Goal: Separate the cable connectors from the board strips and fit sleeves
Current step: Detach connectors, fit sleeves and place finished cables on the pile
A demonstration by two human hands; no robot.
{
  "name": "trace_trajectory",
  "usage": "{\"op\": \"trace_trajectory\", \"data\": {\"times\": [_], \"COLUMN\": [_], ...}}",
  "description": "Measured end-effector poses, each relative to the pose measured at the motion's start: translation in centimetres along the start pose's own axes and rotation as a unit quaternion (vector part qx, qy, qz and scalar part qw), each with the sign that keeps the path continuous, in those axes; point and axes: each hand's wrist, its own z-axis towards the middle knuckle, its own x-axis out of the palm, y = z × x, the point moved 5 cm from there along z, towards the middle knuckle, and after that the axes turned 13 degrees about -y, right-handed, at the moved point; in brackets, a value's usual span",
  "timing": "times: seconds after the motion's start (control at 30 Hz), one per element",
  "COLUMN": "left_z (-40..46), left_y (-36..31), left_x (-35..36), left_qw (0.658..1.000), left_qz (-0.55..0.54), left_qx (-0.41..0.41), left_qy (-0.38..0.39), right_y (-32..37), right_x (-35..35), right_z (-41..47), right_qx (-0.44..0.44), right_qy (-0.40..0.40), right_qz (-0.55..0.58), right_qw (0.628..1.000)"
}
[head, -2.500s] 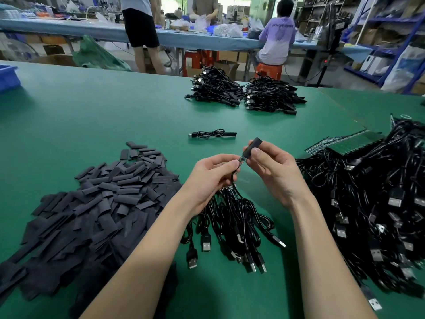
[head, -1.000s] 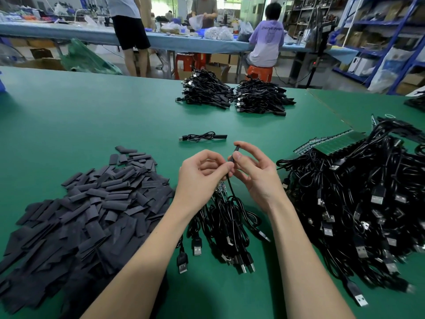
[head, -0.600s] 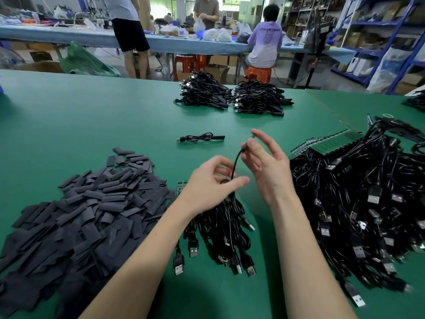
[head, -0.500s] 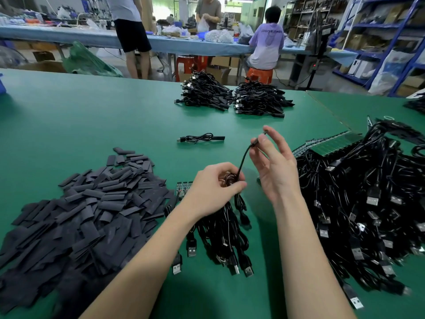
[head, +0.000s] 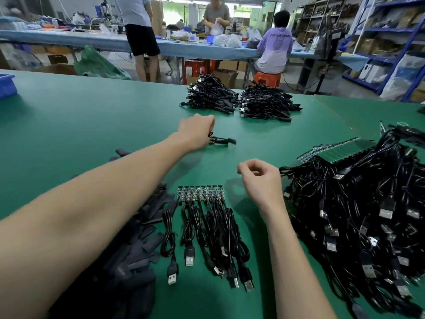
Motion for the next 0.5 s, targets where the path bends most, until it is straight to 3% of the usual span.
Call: {"op": "trace_trajectory", "data": {"times": [0.2,0.37,0.5], "left_z": [0.1,-3.5,-10.8], "left_y": [2.3,1.5,0.1], "left_x": [3.1,0.3,-0.3], "left_qw": [0.999,0.985,0.979], "left_qz": [-0.030,-0.162,-0.199], "left_qx": [-0.018,-0.053,-0.039], "left_qy": [0.025,-0.043,0.010], "right_y": [-0.8,-0.9,-0.6], "right_x": [0.8,1.1,0.9], "right_z": [-0.4,-0.7,-0.7], "right_qx": [-0.052,-0.074,-0.084], "right_qy": [0.021,0.034,0.042], "right_qz": [-0.130,-0.197,-0.247], "right_qw": [0.990,0.977,0.964]}}
